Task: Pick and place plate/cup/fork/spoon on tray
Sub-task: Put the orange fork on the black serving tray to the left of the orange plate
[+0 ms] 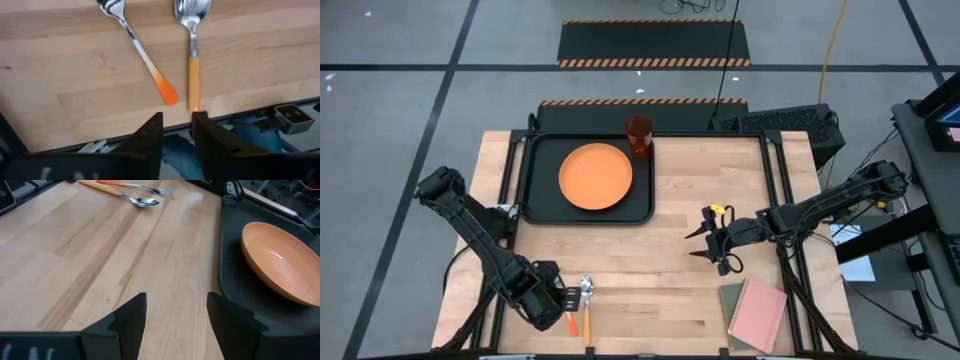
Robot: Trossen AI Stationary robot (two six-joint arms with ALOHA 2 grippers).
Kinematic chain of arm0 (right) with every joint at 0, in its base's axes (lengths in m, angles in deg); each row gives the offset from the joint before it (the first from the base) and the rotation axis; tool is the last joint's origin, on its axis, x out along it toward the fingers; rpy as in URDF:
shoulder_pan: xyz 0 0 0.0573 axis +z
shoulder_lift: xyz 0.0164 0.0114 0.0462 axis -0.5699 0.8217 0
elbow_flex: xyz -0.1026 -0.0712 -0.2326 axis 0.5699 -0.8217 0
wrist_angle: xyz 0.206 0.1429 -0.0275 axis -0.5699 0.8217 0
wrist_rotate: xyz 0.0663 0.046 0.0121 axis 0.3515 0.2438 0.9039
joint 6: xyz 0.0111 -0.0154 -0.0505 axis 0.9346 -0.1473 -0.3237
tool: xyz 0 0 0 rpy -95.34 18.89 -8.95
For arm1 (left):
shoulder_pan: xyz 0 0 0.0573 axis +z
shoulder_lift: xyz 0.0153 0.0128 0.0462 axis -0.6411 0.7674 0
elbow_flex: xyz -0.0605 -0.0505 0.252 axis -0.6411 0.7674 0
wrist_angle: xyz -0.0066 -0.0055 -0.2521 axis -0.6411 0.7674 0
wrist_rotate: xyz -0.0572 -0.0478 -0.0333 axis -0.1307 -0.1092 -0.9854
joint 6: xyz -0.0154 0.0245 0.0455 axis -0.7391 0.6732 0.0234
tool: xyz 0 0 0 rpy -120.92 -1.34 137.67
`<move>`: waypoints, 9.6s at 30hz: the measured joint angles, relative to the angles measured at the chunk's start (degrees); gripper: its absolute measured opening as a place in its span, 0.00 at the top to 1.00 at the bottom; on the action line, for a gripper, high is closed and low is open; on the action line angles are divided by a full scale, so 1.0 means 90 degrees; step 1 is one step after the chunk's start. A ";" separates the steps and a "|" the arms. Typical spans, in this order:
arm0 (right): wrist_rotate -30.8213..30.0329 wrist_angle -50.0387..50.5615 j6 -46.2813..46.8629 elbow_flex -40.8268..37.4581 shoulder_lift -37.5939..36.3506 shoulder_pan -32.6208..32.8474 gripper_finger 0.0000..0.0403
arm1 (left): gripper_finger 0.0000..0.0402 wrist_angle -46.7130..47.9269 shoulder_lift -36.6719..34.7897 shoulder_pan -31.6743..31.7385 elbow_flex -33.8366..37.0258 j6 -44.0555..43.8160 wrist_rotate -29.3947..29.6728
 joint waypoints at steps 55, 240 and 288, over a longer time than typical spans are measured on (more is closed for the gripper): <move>0.0455 0.0078 0.0316 0.0002 0.0002 0.0003 0.50 | 0.60 0.0140 0.1666 -0.0078 0.0000 -0.1059 -0.0093; 0.0475 -0.1351 -0.2946 0.0000 0.0000 -0.3065 0.50 | 0.94 -0.1143 -0.0070 0.8738 0.2845 0.8334 0.2788; 0.0475 -0.1350 -0.2948 0.0000 0.0000 -0.3062 0.50 | 0.94 -0.1715 -0.0068 0.8904 0.3016 0.8228 0.2591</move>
